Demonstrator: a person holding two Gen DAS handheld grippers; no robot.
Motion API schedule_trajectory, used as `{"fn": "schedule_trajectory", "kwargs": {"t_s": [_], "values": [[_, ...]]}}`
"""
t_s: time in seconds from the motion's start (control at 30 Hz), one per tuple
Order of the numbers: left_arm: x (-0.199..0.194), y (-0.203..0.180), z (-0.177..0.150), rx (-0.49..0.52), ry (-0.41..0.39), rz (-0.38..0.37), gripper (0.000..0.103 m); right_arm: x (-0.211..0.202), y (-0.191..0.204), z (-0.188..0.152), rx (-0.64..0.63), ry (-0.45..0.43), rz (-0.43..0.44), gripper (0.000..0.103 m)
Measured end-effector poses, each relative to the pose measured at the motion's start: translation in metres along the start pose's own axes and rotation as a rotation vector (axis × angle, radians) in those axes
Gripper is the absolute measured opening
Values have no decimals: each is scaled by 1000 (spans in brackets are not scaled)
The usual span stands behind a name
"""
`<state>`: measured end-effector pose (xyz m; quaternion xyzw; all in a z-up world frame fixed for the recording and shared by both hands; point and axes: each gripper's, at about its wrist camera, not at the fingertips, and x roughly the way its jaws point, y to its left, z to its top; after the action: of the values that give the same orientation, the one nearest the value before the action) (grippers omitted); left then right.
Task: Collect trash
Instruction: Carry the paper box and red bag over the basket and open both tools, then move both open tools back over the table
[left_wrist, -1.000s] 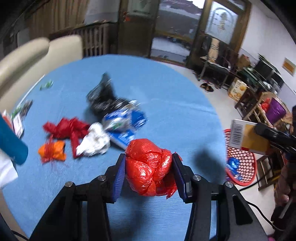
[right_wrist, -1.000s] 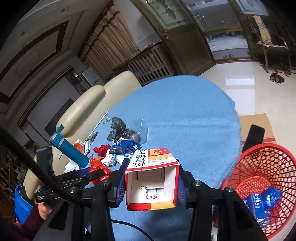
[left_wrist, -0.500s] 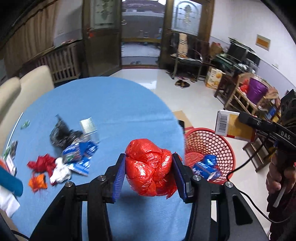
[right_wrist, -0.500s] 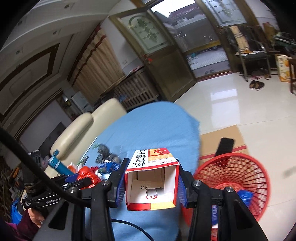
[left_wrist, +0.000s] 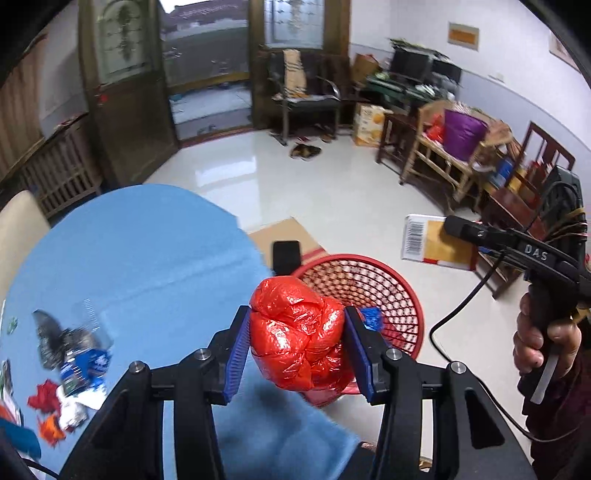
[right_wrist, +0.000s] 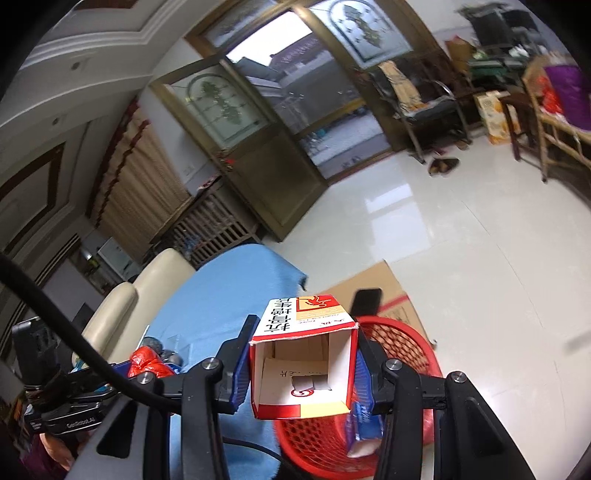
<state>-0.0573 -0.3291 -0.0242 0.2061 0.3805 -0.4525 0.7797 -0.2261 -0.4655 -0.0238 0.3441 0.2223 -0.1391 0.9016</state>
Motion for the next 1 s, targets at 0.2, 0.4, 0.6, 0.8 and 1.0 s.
{"fn": "schedule_trajectory", "kwargs": {"t_s": [0.2, 0.4, 0.6, 0.8, 1.0], "values": [[40, -18, 3, 2, 89, -48, 56, 14, -33, -9, 76, 61, -31, 49], [68, -25, 1, 6, 156, -53, 64, 28, -54, -16, 182, 105, -5, 63], [56, -15, -9, 3, 150, -22, 64, 22, -52, -16, 190, 84, 11, 69], [25, 10, -31, -21, 128, 50, 68, 15, -32, -8, 125, 48, 15, 69], [-10, 46, -57, -100, 81, 124, 68, 31, 6, -12, 49, 87, 44, 69]]}}
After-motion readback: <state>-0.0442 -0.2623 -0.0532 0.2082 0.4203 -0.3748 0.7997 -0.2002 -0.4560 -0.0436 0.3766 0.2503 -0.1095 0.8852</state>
